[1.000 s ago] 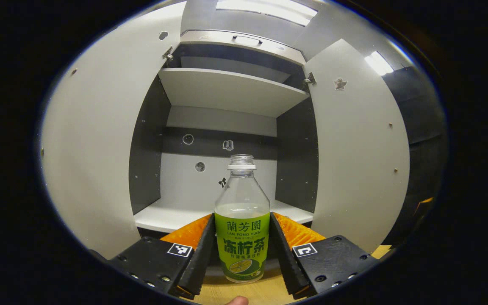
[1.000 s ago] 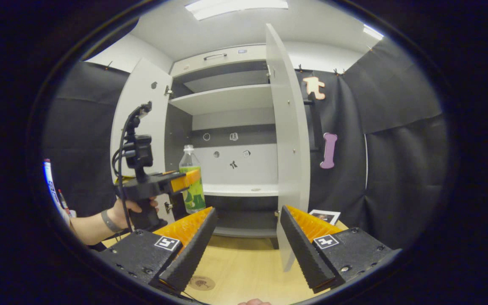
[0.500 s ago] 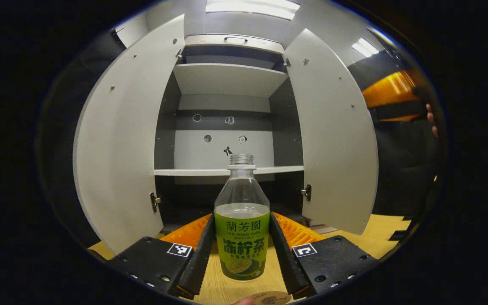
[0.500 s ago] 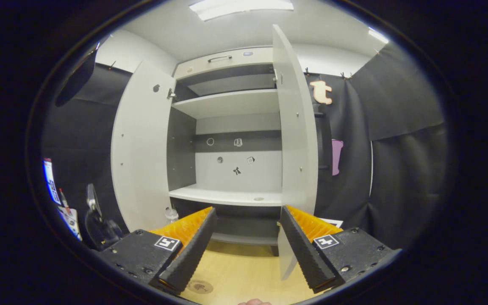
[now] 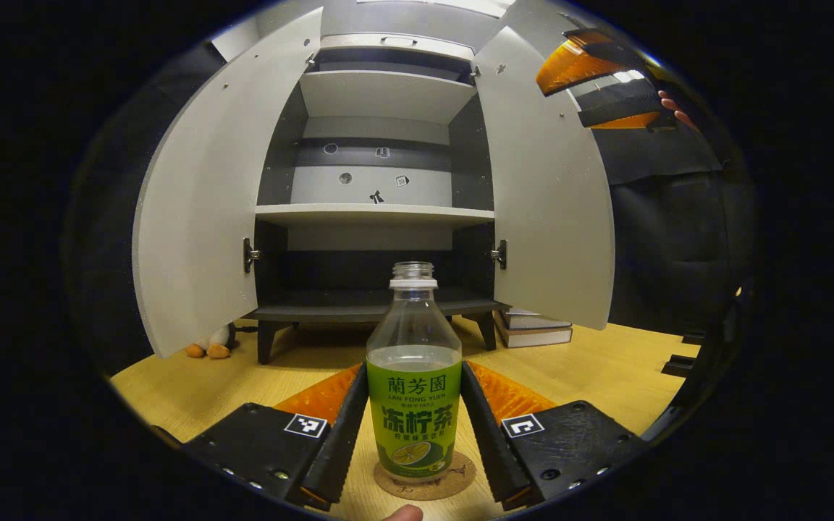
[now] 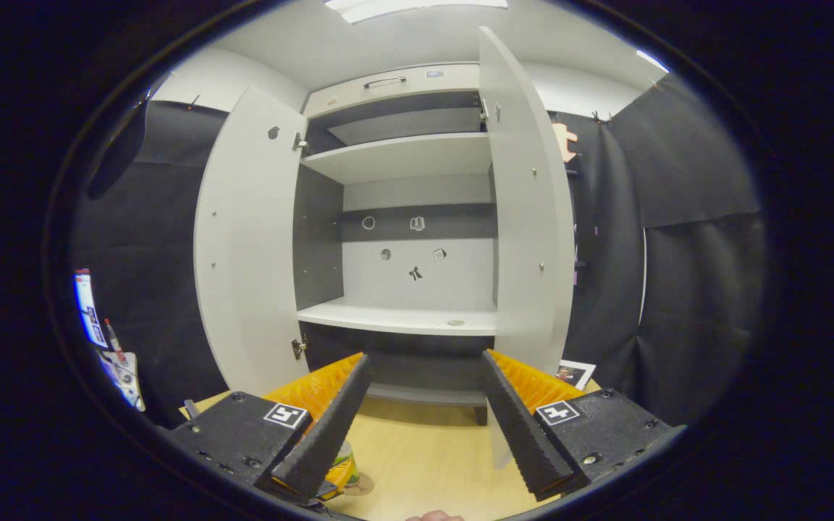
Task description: Grasp the bottle in the cabinet with the left hand and place it on the coaster, then close the right door with the right hand and the left door with the left hand.
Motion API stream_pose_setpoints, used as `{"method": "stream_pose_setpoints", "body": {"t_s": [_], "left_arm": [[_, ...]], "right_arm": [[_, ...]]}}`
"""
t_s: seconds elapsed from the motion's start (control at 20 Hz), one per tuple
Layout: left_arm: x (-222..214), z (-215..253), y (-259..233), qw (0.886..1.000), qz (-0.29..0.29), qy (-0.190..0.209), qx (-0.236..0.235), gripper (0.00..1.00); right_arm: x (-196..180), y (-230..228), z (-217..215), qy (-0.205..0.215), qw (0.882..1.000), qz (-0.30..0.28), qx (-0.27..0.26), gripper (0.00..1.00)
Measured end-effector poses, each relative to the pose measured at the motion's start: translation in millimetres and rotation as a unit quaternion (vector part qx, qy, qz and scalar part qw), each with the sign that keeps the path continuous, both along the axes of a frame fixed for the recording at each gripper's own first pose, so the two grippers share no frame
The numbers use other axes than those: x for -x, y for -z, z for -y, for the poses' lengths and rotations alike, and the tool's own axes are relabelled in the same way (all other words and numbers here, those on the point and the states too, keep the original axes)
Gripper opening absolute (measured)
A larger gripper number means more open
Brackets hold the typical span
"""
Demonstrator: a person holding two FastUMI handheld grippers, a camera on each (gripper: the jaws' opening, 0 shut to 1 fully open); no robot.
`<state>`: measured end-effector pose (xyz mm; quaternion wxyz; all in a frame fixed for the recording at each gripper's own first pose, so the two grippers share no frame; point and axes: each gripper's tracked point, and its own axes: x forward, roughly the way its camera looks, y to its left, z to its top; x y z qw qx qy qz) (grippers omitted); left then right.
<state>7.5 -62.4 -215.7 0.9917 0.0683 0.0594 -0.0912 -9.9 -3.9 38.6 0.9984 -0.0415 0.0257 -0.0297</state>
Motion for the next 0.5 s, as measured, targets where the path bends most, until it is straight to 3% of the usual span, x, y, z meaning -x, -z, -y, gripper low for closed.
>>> {"method": "stream_pose_setpoints", "body": {"t_s": [0.15, 0.25, 0.3, 0.5], "left_arm": [[2.5, 3.2, 2.2, 1.000, 0.024, -0.006, -0.002, 0.72], [3.1, 5.3, 2.4, 0.999, 0.029, 0.000, -0.018, 0.72], [5.2, 6.0, 3.1, 1.000, 0.027, 0.000, -0.016, 0.72], [8.8, 7.3, 0.3, 1.000, 0.023, 0.000, -0.011, 0.76]], "right_arm": [[1.8, 3.6, -2.4, -0.003, 1.000, -0.005, 0.005, 0.96], [5.3, 6.7, 0.4, 0.000, 1.000, -0.014, 0.002, 1.00], [6.3, 5.7, 0.5, 0.000, 1.000, -0.014, -0.004, 0.96], [9.2, 7.9, 4.7, 0.002, 1.000, -0.012, -0.024, 1.00]]}}
